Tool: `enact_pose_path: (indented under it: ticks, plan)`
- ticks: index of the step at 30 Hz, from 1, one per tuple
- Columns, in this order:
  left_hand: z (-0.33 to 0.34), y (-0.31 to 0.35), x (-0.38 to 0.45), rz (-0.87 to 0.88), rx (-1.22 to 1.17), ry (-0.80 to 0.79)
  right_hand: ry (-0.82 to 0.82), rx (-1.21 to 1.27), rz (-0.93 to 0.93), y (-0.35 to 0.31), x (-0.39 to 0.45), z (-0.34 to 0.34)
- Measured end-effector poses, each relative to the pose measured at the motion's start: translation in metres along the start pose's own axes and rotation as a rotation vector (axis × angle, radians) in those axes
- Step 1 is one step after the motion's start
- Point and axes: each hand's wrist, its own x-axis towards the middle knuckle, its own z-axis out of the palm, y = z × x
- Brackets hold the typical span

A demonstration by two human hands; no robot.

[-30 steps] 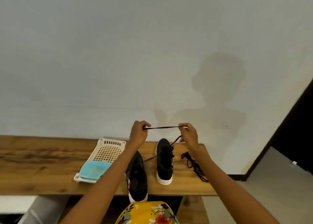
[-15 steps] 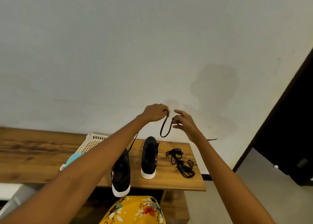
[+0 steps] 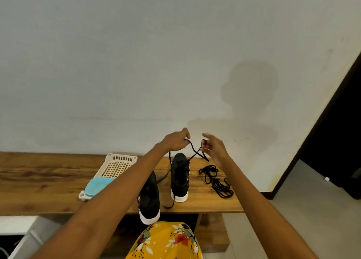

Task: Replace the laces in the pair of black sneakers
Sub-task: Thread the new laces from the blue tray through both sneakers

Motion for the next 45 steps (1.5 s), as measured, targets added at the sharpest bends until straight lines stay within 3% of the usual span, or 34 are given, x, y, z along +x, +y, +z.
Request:
enact_pose_path:
  ticks: [3,7,12,14,18,21,23,27,30,31,32,35,37,41,45]
  plan:
    - [0.017,-0.004,0.008,-0.015,0.018,0.018,-0.285,-0.342,0.018,0.019,0.0,0.016]
    - [0.025,-0.022,0.017,-0.075,-0.187,0.012,-0.318,-0.405,0.027,0.039,0.012,0.011]
    - [0.03,-0.044,0.019,-0.043,-0.259,-0.077,-0.396,-0.475,0.064,0.046,0.022,0.003]
    - [0.031,-0.052,0.018,-0.04,-0.33,-0.087,-0.243,-0.521,0.057,0.052,0.033,0.002]
    - [0.03,-0.069,0.022,0.014,-0.188,-0.135,0.386,-0.577,0.119,0.086,0.064,-0.026]
    - [0.02,-0.08,0.026,0.007,-0.097,-0.095,0.513,-0.546,0.279,0.114,0.078,-0.052]
    - [0.015,-0.081,0.028,0.007,-0.081,-0.056,0.462,-0.594,0.348,0.136,0.087,-0.057]
    - [0.026,-0.078,0.03,0.013,-0.03,-0.097,0.188,-0.679,0.407,0.163,0.078,-0.03]
    - [0.043,-0.078,0.032,0.026,-0.026,-0.124,0.068,-1.119,0.308,0.154,0.066,-0.014]
    - [0.048,-0.077,0.032,0.022,-0.043,-0.115,0.05,-1.165,0.233,0.146,0.063,-0.009]
    - [0.053,-0.075,0.032,0.012,-0.064,-0.098,0.002,-1.083,0.165,0.135,0.058,-0.001]
    - [0.064,-0.07,0.033,-0.012,-0.123,-0.039,-0.26,-0.491,0.142,0.103,0.048,0.025]
    - [0.066,-0.069,0.034,-0.029,-0.201,0.014,-0.319,-0.427,0.086,0.094,0.047,0.035]
    - [0.058,-0.082,0.033,-0.055,-0.291,0.065,-0.168,-0.448,0.071,0.1,0.054,0.031]
    - [0.044,-0.107,0.023,-0.085,-0.27,0.069,0.163,-0.343,0.179,0.121,0.063,0.002]
